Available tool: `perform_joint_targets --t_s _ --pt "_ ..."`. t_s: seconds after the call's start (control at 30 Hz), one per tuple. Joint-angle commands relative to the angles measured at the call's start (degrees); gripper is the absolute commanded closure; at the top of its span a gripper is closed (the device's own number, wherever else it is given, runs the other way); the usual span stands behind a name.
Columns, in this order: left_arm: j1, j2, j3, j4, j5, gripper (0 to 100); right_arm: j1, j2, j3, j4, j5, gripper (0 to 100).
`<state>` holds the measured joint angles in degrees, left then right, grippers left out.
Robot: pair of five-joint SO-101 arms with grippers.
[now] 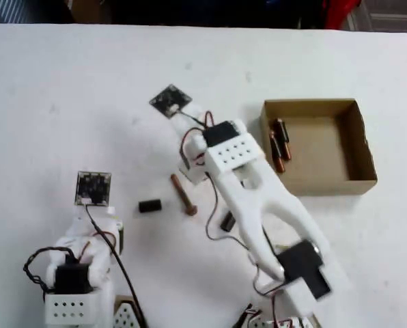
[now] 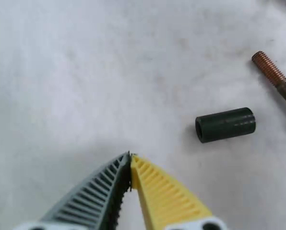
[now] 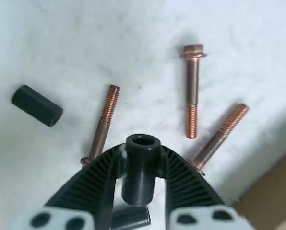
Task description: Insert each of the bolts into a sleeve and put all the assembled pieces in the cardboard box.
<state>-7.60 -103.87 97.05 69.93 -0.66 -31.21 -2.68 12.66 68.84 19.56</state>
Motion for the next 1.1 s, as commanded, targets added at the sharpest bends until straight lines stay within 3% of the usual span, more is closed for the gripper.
perform_joint_targets --t_s 0.0,0.23,0.6,0.87,1.07 --pt "-0.04 -0.48 0.00 -1.14 -0.26 98 0.40 -10.77 -1.41 3.82 -0.62 98.2" --pt "0.04 -0.48 -0.09 1.93 -0.09 98 0.40 -27.30 -0.70 10.95 -0.62 98.1" --pt "4.88 -0.40 -0.09 3.60 -0.26 98 1.98 -52.53 14.07 11.03 -0.62 98.0" --pt "0.22 -0.40 -0.18 2.73 -0.26 98 12.97 -65.71 27.78 3.12 -0.18 98.1" --pt "-1.01 -0.40 -2.20 0.26 -0.18 98 14.64 -68.97 36.48 -2.68 -0.35 98.1"
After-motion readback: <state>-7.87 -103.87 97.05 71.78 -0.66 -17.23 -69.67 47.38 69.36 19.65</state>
